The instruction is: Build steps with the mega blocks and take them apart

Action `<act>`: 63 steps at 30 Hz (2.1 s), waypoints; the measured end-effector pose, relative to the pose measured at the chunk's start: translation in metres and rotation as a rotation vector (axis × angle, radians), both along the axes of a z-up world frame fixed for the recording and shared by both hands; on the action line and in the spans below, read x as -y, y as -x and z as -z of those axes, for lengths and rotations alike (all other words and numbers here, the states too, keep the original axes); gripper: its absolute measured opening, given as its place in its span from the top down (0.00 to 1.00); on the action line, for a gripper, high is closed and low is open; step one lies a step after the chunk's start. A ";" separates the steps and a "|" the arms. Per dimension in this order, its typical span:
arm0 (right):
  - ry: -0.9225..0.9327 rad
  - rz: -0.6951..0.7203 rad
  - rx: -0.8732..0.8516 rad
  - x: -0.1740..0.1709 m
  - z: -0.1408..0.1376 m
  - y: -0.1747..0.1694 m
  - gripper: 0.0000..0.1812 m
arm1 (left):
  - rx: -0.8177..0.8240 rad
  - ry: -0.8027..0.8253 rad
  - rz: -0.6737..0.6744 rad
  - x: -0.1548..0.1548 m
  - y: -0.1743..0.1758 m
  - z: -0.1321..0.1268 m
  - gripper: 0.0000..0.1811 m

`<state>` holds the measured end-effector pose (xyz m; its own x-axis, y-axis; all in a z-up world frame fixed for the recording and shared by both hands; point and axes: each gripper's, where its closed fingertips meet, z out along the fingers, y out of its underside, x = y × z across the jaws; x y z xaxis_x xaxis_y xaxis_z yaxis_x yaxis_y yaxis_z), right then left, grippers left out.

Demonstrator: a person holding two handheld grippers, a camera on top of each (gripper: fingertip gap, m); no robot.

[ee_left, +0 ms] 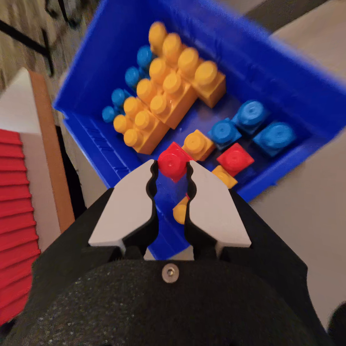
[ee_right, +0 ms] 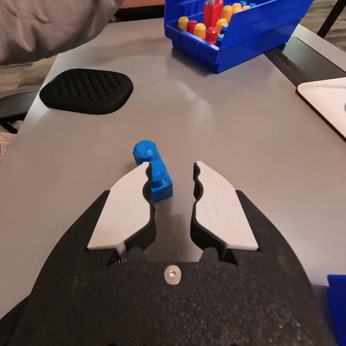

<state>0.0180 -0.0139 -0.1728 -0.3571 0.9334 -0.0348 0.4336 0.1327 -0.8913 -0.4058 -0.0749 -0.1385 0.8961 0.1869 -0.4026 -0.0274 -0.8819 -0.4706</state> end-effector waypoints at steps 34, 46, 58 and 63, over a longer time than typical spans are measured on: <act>-0.116 -0.094 0.163 0.022 0.034 -0.001 0.80 | 0.460 -0.399 0.628 -0.068 -0.312 0.032 0.70; 0.340 0.046 -0.538 0.006 -0.105 0.008 0.80 | 0.990 -0.947 0.982 -0.041 -0.391 -0.057 0.67; 0.487 -0.053 -0.556 0.038 -0.109 0.022 0.80 | 0.950 -1.019 1.090 -0.027 -0.412 -0.067 0.78; 0.487 -0.042 -0.555 0.034 -0.108 0.020 0.80 | 0.966 -1.069 1.073 -0.027 -0.404 -0.075 0.78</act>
